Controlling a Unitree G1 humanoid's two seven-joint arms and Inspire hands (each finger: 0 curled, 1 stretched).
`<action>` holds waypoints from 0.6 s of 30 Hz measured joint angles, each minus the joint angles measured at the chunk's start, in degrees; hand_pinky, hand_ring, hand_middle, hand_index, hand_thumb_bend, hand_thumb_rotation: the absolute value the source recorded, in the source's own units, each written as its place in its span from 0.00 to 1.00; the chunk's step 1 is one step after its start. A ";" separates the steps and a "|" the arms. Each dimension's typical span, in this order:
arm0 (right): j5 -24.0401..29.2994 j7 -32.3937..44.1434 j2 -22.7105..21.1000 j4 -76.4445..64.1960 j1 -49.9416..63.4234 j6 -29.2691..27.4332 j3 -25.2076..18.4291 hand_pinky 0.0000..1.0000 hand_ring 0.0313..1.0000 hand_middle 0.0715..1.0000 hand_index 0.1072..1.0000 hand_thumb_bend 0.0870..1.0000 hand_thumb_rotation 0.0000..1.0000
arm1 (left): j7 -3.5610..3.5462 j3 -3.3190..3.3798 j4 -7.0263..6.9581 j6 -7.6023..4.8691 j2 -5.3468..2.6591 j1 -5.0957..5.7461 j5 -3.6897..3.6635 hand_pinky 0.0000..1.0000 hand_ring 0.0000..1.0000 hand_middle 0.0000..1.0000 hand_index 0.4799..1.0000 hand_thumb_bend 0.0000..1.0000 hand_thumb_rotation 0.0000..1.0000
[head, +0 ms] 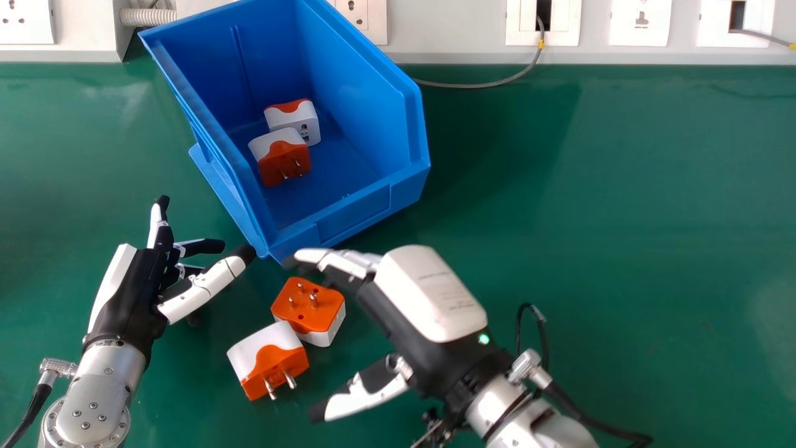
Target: Pick all objects and put in blue box
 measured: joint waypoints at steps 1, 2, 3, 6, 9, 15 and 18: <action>-0.39 0.96 -0.13 -0.74 0.39 0.12 0.49 0.57 0.68 0.75 0.75 0.80 0.19 | 0.00 0.00 -0.04 0.01 -0.01 0.04 0.00 0.55 0.65 0.78 0.71 0.77 0.54; -0.66 2.02 -0.29 -1.31 0.67 0.31 0.98 0.57 0.68 0.75 0.75 0.80 0.19 | 0.00 0.00 -0.06 0.04 -0.03 0.06 0.00 0.55 0.65 0.78 0.71 0.77 0.54; -1.13 3.00 -0.50 -1.79 0.80 0.50 1.43 0.57 0.68 0.75 0.75 0.80 0.19 | 0.00 0.00 -0.09 0.07 -0.04 0.07 0.00 0.55 0.65 0.78 0.71 0.77 0.54; -1.44 6.01 -1.16 -2.52 0.82 0.82 2.24 0.57 0.68 0.76 0.73 0.80 0.19 | 0.00 0.00 -0.31 0.34 -0.09 0.10 0.00 0.56 0.65 0.78 0.71 0.77 0.54; -1.45 8.67 -1.65 -2.76 0.73 0.89 2.58 0.58 0.69 0.76 0.72 0.80 0.19 | 0.00 0.00 -0.54 0.63 -0.10 0.16 0.00 0.56 0.65 0.78 0.71 0.76 0.54; -1.43 13.01 -2.21 -3.19 0.30 0.99 3.01 0.59 0.71 0.77 0.71 0.81 0.19 | 0.01 0.00 -0.58 0.67 -0.14 0.18 0.00 0.56 0.66 0.78 0.71 0.76 0.53; -1.43 13.72 -2.22 -3.85 0.13 1.16 2.98 0.59 0.71 0.77 0.71 0.81 0.19 | 0.01 0.00 -0.69 0.82 -0.17 0.18 0.00 0.56 0.66 0.78 0.71 0.76 0.53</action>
